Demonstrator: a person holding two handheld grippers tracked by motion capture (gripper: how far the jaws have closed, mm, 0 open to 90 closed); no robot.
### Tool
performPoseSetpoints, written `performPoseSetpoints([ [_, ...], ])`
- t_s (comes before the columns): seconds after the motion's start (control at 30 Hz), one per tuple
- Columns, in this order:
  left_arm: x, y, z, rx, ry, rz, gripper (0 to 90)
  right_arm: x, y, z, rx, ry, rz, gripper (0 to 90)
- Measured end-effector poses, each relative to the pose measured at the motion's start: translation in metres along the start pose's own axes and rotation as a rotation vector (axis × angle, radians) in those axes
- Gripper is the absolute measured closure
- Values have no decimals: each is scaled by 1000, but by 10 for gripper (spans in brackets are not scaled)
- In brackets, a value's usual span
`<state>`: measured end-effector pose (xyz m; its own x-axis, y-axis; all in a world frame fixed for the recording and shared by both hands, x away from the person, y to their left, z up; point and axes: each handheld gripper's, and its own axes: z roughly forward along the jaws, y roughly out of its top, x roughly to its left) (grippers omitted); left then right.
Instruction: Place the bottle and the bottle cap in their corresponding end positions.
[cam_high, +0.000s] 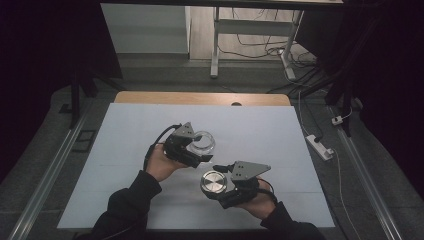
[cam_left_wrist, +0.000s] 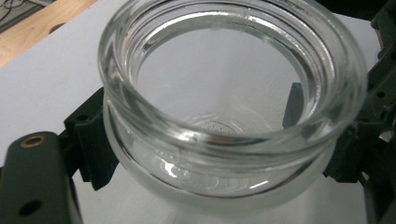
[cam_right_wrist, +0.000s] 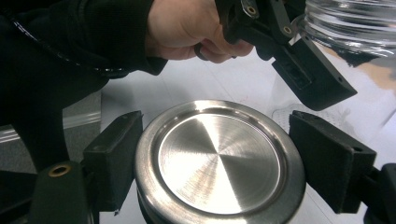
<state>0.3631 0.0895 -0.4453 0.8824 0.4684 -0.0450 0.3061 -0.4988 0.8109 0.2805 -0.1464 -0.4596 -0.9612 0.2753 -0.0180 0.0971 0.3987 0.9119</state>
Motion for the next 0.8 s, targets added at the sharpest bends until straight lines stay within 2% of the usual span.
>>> performPoseSetpoints([
  [0.27, 7, -2, 5, -16, 31, -17, 155, 2, -10, 13, 6, 17, 8, 203],
  [0.57, 16, -5, 11, -13, 66, -24, 155, 1, -22, 31, 27, 47, 61, 204],
  [0.8, 25, -9, 18, -12, 88, -38, 155, -1, -32, 45, 54, 44, 61, 204],
])
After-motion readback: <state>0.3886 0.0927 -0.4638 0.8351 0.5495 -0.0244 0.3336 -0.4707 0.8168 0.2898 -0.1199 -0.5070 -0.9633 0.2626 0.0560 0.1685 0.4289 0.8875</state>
